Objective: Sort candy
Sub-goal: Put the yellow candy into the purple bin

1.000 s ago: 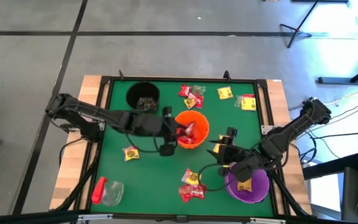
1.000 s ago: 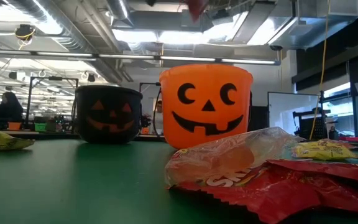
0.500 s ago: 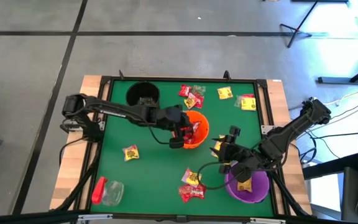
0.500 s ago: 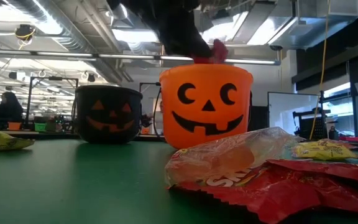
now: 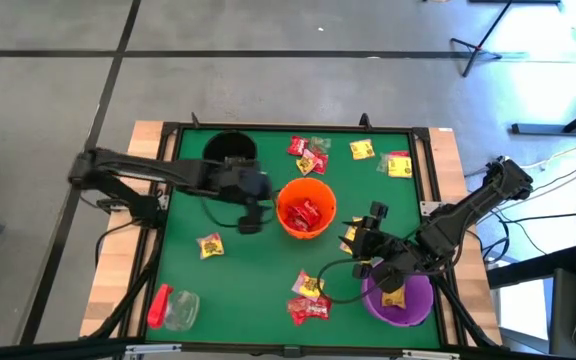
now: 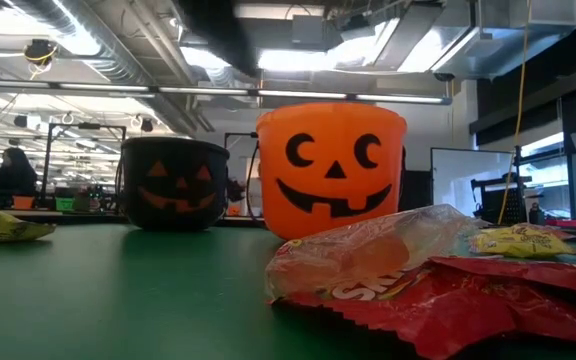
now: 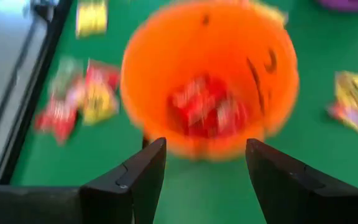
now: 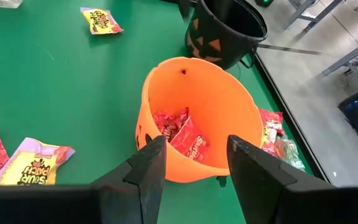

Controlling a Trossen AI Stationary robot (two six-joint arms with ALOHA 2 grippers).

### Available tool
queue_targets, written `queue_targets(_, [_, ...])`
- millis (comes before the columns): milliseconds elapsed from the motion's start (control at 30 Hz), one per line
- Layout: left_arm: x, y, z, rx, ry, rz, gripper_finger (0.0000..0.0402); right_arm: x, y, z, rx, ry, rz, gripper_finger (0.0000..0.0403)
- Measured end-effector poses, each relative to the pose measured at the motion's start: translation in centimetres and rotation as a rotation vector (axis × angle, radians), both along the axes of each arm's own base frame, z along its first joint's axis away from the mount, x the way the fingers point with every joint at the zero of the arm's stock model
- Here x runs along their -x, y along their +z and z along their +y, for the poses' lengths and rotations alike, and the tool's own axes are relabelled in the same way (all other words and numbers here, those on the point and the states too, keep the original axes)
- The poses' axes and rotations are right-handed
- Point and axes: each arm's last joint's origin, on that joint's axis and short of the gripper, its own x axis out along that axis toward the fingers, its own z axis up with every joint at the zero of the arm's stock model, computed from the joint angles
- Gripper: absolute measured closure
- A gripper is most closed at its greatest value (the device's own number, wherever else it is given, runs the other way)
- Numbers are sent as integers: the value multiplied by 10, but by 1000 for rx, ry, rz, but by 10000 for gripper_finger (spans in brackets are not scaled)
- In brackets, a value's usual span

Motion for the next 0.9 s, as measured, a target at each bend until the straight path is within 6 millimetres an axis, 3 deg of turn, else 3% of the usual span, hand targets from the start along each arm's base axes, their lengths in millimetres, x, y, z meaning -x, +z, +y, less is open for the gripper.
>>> queue_targets(133, [48, 19, -14, 155, 87, 80, 192, 0, 0, 0, 0, 0, -1, 236])
queue_targets(233, [65, 20, -29, 244, 138, 125, 193, 0, 0, 0, 7, -6, -9, 236])
queue_targets(433, [79, -31, -65, 326, 165, 355, 193, -1, 1, 0, 18, -18, -28, 236])
queue_targets(700, [93, -108, -86, 474, 308, 702, 193, -2, 1, 1, 0, -9, -22, 236])
queue_targets(900, [89, -136, -90, 380, 332, 769, 193, -3, 2, 2, -12, -9, -38, 236])
